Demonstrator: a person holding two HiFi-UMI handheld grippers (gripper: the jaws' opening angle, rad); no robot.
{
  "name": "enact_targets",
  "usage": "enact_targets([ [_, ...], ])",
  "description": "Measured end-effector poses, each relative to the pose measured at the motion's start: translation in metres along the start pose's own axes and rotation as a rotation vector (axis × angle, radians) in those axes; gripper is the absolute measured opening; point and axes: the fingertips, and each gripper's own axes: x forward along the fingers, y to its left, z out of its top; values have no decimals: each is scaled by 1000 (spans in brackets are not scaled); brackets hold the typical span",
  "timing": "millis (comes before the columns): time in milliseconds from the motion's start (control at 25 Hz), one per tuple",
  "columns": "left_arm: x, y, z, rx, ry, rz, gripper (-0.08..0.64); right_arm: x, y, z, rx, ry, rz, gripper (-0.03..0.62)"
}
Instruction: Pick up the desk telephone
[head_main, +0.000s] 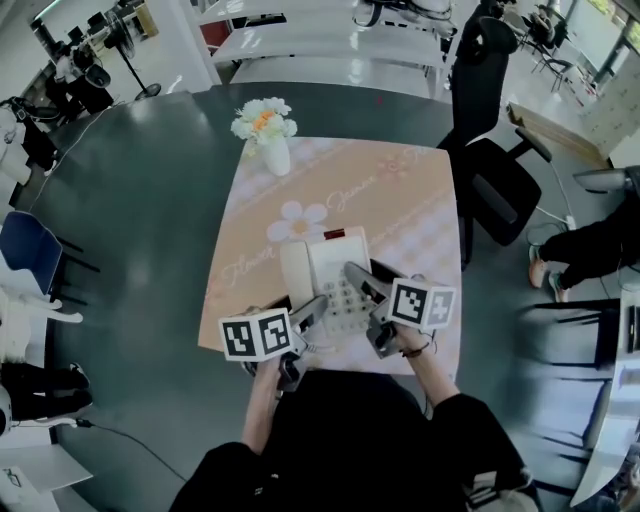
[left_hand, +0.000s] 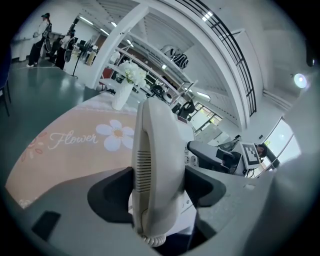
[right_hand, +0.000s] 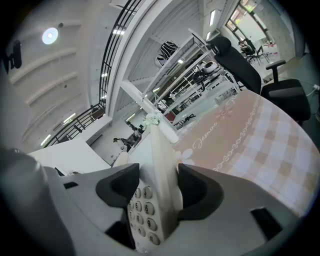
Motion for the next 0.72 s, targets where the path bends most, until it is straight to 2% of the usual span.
enact_targets([
  [720,-34,-32,30,73,-91,-7,308,-24,44,36,-46,-93,73,225],
])
